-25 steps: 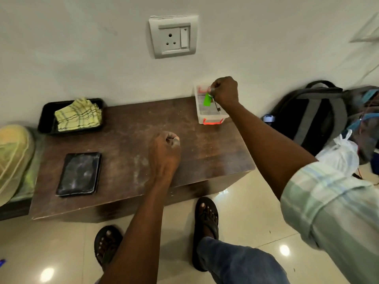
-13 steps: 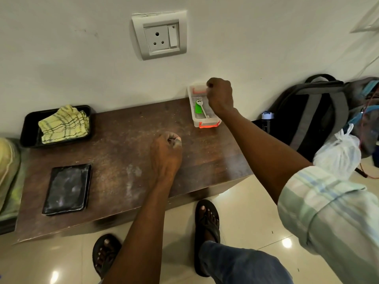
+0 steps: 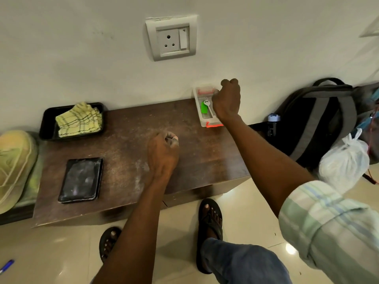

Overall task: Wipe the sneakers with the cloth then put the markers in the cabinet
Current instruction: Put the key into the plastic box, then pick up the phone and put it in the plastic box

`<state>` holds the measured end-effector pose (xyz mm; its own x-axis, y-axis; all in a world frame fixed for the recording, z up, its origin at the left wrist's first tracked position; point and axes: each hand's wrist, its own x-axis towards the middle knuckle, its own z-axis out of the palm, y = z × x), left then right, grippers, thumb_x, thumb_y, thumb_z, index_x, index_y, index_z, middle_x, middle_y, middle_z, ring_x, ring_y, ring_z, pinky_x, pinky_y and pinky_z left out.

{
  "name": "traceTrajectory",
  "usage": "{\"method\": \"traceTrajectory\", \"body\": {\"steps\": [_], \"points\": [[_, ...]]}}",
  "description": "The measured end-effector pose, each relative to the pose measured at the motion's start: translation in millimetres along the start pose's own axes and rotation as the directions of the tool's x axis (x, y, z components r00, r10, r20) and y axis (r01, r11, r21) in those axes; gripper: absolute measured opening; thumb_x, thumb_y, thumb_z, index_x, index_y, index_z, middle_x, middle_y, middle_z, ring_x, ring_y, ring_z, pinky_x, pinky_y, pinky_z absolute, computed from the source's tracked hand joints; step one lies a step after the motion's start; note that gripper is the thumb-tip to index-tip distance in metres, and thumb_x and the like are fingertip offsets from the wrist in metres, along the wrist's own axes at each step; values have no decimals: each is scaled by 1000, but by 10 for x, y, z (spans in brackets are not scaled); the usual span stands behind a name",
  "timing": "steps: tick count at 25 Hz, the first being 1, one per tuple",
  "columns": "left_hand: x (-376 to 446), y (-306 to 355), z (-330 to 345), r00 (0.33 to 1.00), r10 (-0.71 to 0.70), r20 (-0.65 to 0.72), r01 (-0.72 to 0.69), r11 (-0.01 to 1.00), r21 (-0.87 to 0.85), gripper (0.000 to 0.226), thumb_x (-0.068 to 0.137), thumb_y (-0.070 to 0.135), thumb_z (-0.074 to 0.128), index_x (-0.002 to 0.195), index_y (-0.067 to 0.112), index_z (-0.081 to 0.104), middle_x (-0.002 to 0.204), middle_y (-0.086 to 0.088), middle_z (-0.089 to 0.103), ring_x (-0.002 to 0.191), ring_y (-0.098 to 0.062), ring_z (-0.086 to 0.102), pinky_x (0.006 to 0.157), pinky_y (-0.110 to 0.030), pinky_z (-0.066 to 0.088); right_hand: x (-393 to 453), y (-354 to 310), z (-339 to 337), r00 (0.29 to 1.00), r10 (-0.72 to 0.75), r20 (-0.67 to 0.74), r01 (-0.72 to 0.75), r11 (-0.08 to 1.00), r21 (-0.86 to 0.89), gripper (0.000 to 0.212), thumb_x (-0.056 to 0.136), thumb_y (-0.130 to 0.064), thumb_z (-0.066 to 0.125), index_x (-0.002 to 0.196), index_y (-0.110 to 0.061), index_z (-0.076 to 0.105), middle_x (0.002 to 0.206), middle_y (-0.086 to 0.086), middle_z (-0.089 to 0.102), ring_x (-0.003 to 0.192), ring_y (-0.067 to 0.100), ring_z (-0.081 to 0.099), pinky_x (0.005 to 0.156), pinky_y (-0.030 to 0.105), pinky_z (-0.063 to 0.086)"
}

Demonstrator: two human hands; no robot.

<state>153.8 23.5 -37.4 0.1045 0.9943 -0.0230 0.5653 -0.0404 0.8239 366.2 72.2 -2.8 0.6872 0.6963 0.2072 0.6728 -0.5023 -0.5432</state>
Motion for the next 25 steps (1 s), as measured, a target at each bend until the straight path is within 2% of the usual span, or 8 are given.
{"method": "traceTrajectory", "body": {"steps": [3, 5, 8, 11, 16, 20, 22, 25], "points": [[-71, 0, -343, 998, -27, -54, 28, 999, 15, 7, 86, 15, 59, 85, 19, 65, 87, 5, 63, 77, -10, 59, 65, -23, 49, -524, -402, 37, 999, -22, 36, 15, 979, 202, 20, 82, -9, 57, 101, -4, 65, 110, 14, 60, 102, 28, 57, 83, 31, 41], [-133, -86, -683, 993, -47, -109, 51, 998, 29, 7, 85, 16, 59, 84, 21, 64, 86, 7, 62, 76, -11, 60, 66, -28, 51, -994, -711, 179, 985, -7, 172, -48, 948, 315, 10, 81, -17, 61, 88, -12, 67, 99, 11, 67, 96, 26, 61, 76, 28, 40], [-175, -355, -1278, 970, -85, -229, 110, 989, 99, 7, 84, 17, 59, 85, 19, 65, 87, 6, 63, 83, -13, 60, 71, -26, 44, -1696, -1137, 362, 898, -42, 438, -147, 910, 389, 6, 79, -22, 67, 76, -17, 67, 86, 5, 70, 83, 20, 64, 72, 27, 46], [-183, -683, -1806, 914, -276, -296, 323, 939, 122, 7, 84, 22, 61, 87, 17, 64, 89, 3, 64, 78, -13, 58, 69, -23, 38, -2164, -1373, 388, 812, -145, 566, -112, 912, 394, 12, 83, -20, 68, 82, -8, 71, 78, 4, 67, 74, 15, 61, 68, 28, 45], [-129, -1224, -2221, 855, -490, -170, 516, 839, 173, 32, 79, 34, 72, 96, 9, 62, 107, -13, 67, 99, -31, 62, 76, -30, 43, -2528, -1517, 577, 781, -99, 617, -168, 918, 360, 20, 84, -15, 68, 80, 4, 68, 71, 16, 65, 65, 19, 57, 65, 38, 50], [-70, -1357, -2234, 839, -542, -50, 541, 821, 184, 53, 73, 41, 77, 107, 3, 62, 109, -17, 66, 98, -33, 63, 74, -32, 44, -2646, -1694, 717, 717, -71, 694, -181, 941, 285, 33, 82, -25, 71, 69, 5, 65, 60, 15, 58, 56, 19, 50, 54, 28, 38], [-32, -1373, -2212, 840, -543, -6, 533, 821, 204, 44, 75, 39, 76, 93, 1, 62, 104, -19, 67, 86, -30, 62, 67, -30, 40, -2711, -1758, 771, 684, -65, 727, -189, 946, 263, 39, 82, -30, 71, 54, -10, 53, 53, 4, 50, 48, 15, 44, 51, 26, 34], [-30, -1334, -2192, 831, -557, 14, 554, 828, 84, 24, 78, 25, 76, 80, 11, 57, 95, -11, 65, 79, -21, 55, 67, -30, 39, -2730, -1776, 861, 678, -11, 735, -276, 923, 268, 38, 82, -28, 71, 54, -18, 47, 57, 0, 50, 52, 15, 45, 54, 31, 38]]}}
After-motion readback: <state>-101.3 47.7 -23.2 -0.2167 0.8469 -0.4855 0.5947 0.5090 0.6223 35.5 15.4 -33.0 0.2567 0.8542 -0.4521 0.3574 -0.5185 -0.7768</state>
